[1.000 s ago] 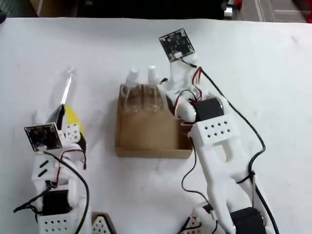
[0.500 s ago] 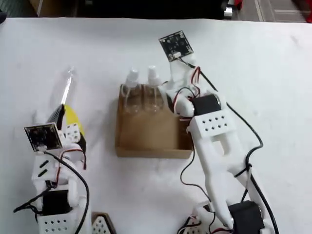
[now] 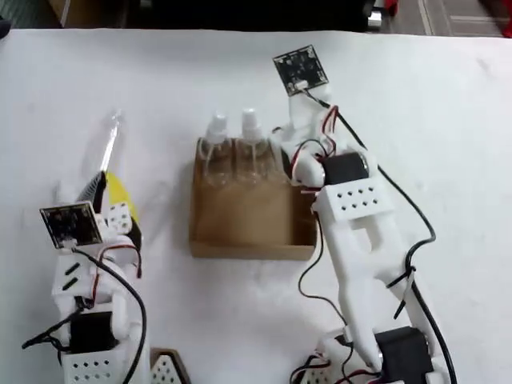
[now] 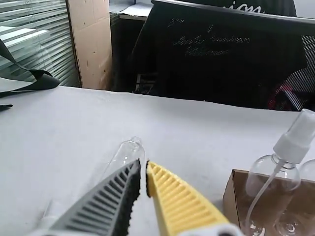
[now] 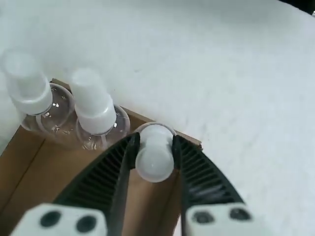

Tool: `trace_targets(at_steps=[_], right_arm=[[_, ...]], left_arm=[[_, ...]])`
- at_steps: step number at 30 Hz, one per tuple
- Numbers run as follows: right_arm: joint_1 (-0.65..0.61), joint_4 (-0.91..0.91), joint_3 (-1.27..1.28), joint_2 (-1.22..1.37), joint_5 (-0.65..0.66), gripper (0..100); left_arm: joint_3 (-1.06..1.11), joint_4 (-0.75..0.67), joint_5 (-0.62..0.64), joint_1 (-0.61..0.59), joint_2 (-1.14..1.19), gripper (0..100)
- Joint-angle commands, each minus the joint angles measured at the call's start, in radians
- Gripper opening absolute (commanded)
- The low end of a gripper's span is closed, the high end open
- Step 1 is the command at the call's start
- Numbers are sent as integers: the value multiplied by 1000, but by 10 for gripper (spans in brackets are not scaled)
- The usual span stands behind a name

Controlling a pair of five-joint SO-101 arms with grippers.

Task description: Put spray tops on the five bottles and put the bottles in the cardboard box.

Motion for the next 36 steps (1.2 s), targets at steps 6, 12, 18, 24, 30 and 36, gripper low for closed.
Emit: trace_targets(at_steps=[6,12,18,24,30,36], right_arm=[[5,-19,-40,-19,-3,33],[-1,82,-146,-12,-5,33],[-1,130,-204,-5,-2,34],[-1,131,-169,-5,0,34],[-1,166,-169,-4,2,34],[-1,168,-152,-2,-2,34]], left_arm=[[2,-32,-9,15,-15,27],[2,-32,-9,15,-15,27],[2,-32,-9,15,-15,27],[2,-32,-9,15,-15,27],[2,-32,-9,15,-15,27],[2,-32,-9,15,-15,27]])
